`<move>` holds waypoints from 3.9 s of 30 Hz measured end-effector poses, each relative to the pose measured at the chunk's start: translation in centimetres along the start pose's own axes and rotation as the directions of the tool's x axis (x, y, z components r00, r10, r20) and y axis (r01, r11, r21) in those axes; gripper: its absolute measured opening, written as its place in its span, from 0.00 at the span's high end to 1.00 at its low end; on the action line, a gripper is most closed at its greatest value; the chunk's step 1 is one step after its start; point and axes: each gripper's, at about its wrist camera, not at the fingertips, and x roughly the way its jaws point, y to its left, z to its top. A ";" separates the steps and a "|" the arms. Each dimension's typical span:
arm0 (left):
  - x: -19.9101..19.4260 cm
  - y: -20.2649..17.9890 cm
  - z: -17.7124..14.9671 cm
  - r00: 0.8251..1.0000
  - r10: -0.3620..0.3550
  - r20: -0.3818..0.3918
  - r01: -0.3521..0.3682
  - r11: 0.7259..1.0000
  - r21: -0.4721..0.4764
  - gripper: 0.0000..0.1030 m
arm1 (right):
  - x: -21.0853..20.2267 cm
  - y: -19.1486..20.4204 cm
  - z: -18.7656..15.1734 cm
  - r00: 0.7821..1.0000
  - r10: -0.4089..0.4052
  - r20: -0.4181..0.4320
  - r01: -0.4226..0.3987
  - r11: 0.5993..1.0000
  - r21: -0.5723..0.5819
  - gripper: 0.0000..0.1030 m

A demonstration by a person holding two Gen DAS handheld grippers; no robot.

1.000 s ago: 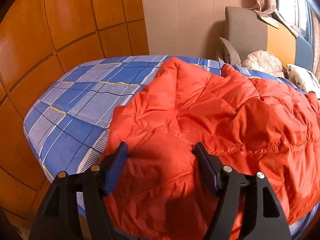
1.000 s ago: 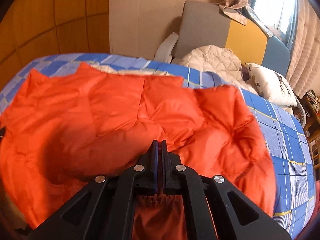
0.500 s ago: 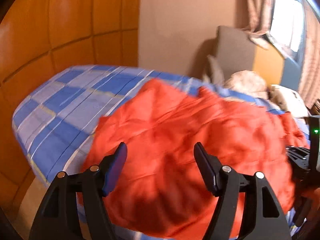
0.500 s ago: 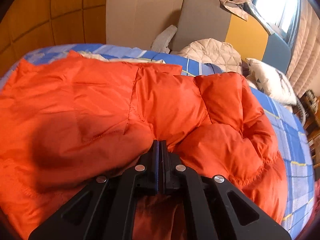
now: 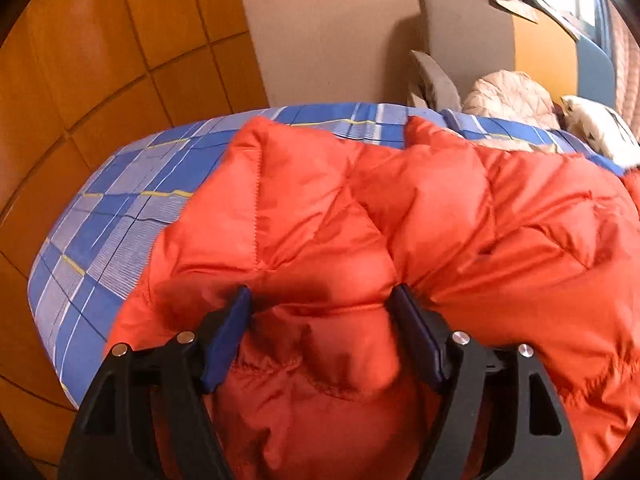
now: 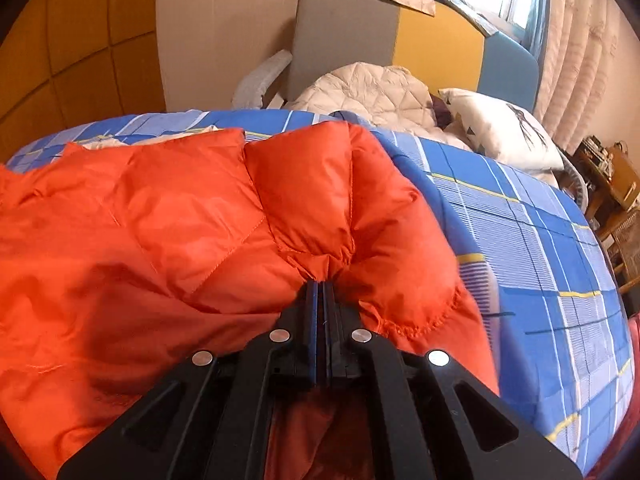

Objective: Fold large clothes

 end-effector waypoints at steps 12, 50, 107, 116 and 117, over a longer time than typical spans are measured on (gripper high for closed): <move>-8.2 6.4 -5.6 0.992 -0.008 0.129 0.034 0.980 -0.198 0.23 | -8.5 1.6 -2.3 0.969 0.228 0.098 -0.233 0.971 0.049 0.99; -3.8 12.0 -12.5 0.943 -0.317 0.102 0.290 0.628 -0.722 0.51 | -9.2 6.6 -7.2 0.953 0.293 -0.072 -0.294 0.956 -0.011 0.99; -20.9 -0.2 -7.0 0.764 -0.428 0.483 0.527 0.846 -0.083 0.94 | -10.6 6.0 -8.9 0.944 0.320 -0.082 -0.315 0.946 0.073 0.99; -22.6 -2.2 -6.9 0.746 -0.438 0.502 0.498 0.867 0.017 0.94 | -15.9 2.7 -11.5 0.984 0.168 0.058 -0.168 0.986 0.003 0.99; -22.7 -2.1 -6.8 0.746 -0.437 0.503 0.494 0.869 0.023 0.94 | -16.2 2.4 -11.1 0.987 0.138 0.081 -0.138 0.990 -0.006 0.99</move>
